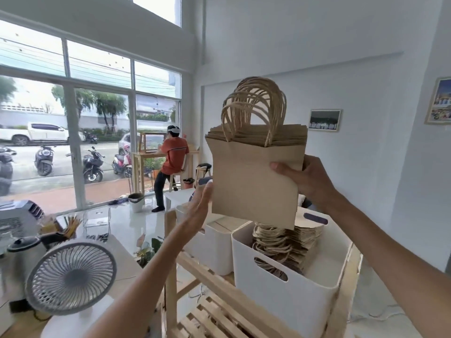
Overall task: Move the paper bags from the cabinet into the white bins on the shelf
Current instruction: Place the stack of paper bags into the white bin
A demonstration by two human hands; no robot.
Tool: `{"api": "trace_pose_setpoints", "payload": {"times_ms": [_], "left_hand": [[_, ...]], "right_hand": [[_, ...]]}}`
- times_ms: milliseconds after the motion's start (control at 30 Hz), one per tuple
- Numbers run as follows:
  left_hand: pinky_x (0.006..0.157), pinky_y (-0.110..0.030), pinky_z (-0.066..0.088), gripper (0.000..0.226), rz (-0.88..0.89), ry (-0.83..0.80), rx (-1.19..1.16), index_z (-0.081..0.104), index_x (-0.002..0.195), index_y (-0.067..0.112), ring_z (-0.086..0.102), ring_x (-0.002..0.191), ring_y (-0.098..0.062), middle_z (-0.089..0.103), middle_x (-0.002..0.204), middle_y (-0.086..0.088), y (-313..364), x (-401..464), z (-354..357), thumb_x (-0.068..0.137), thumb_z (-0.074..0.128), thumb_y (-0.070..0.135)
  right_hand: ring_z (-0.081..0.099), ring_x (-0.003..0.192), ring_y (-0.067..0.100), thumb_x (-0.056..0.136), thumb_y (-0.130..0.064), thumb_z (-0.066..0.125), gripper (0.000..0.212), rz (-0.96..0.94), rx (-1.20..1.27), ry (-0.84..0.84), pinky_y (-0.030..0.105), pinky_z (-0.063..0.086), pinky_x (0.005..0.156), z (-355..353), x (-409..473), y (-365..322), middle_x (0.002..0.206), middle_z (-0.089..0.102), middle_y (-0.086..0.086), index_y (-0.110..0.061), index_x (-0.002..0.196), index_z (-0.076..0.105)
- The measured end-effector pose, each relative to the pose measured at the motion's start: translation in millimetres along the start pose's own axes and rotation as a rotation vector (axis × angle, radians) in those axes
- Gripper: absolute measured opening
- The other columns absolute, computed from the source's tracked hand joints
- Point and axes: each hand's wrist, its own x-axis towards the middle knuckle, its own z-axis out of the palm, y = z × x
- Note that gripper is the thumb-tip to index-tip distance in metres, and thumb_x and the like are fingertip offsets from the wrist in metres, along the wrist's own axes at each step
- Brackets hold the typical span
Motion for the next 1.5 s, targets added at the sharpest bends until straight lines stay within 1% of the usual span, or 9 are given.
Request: {"api": "trace_pose_setpoints", "payload": {"times_ms": [167, 333, 500, 633, 700, 1033, 1133, 1367, 1500], "left_hand": [[0.111, -0.034, 0.039, 0.051, 0.008, -0.068, 0.582, 0.059, 0.125, 0.039, 0.044, 0.118, 0.011, 0.054, 0.132, 0.022, -106, -4, -26, 0.095, 0.033, 0.07], [0.104, -0.011, 0.024, 0.034, 0.226, 0.026, 0.797, 0.05, 0.121, 0.05, 0.025, 0.126, 0.026, 0.039, 0.124, 0.04, -143, -9, -28, 0.097, 0.038, 0.071], [0.106, -0.006, 0.02, 0.045, 0.302, 0.06, 0.847, 0.054, 0.124, 0.037, 0.034, 0.122, 0.012, 0.051, 0.129, 0.022, -140, -10, -26, 0.098, 0.037, 0.07], [0.107, -0.007, 0.018, 0.051, 0.32, 0.068, 0.853, 0.056, 0.122, 0.03, 0.045, 0.123, -0.002, 0.054, 0.124, 0.019, -135, -14, -25, 0.099, 0.034, 0.069], [0.108, -0.008, 0.019, 0.05, 0.324, 0.072, 0.832, 0.057, 0.121, 0.029, 0.046, 0.122, -0.004, 0.054, 0.122, 0.018, -135, -14, -24, 0.1, 0.035, 0.068], [0.117, -0.014, 0.01, 0.048, 0.34, 0.112, 0.828, 0.058, 0.119, 0.028, 0.046, 0.124, -0.008, 0.061, 0.124, 0.013, -132, -16, -18, 0.1, 0.034, 0.065], [0.117, -0.019, 0.015, 0.05, 0.328, 0.089, 0.829, 0.056, 0.12, 0.029, 0.045, 0.125, -0.007, 0.059, 0.127, 0.014, -132, -15, -20, 0.099, 0.033, 0.068], [0.113, -0.028, 0.031, 0.055, 0.334, 0.082, 0.79, 0.063, 0.116, 0.028, 0.047, 0.117, -0.002, 0.063, 0.12, 0.015, -124, -15, -22, 0.096, 0.035, 0.071], [0.111, -0.03, 0.034, 0.052, 0.347, 0.107, 0.786, 0.064, 0.113, 0.032, 0.048, 0.113, -0.001, 0.065, 0.117, 0.017, -126, -16, -26, 0.095, 0.038, 0.073]], "right_hand": [[0.073, 0.076, 0.0, 0.076, -0.039, 0.085, 0.017, -0.116, -0.188, 0.085, 0.024, 0.058, 0.065, 36, 65, 53, 0.078, 0.075, -0.02, -0.032, 0.087, 0.075], [0.061, 0.064, 0.002, 0.076, -0.051, 0.074, 0.036, -0.182, -0.417, -0.061, 0.027, 0.048, 0.056, 72, 91, 123, 0.072, 0.072, -0.004, -0.016, 0.083, 0.069], [0.056, 0.061, -0.007, 0.083, -0.046, 0.068, 0.016, -0.302, -0.425, -0.284, 0.011, 0.038, 0.057, 86, 100, 154, 0.074, 0.067, -0.02, -0.034, 0.078, 0.059], [0.061, 0.064, 0.006, 0.084, -0.044, 0.071, 0.019, -0.314, -0.452, -0.331, 0.03, 0.049, 0.062, 100, 107, 174, 0.072, 0.07, -0.011, -0.028, 0.087, 0.061], [0.06, 0.067, -0.005, 0.083, -0.038, 0.077, 0.018, -0.306, -0.432, -0.326, 0.022, 0.048, 0.065, 99, 106, 187, 0.075, 0.072, -0.012, -0.032, 0.092, 0.064], [0.064, 0.087, -0.018, 0.062, -0.079, 0.075, 0.055, -0.255, -0.631, -0.52, 0.002, 0.044, 0.077, 84, 90, 190, 0.093, 0.066, -0.042, -0.067, 0.11, 0.052], [0.058, 0.085, -0.025, 0.071, -0.065, 0.077, 0.059, -0.243, -0.67, -0.605, -0.003, 0.039, 0.074, 84, 87, 182, 0.092, 0.058, -0.053, -0.06, 0.121, 0.047], [0.061, 0.072, -0.012, 0.076, -0.051, 0.074, 0.033, -0.218, -0.797, -0.727, 0.009, 0.042, 0.064, 80, 91, 182, 0.077, 0.062, -0.027, -0.061, 0.092, 0.048], [0.063, 0.078, -0.007, 0.075, -0.05, 0.074, 0.04, -0.191, -0.812, -0.784, 0.017, 0.051, 0.07, 79, 92, 180, 0.084, 0.065, -0.026, -0.061, 0.105, 0.049]]}}
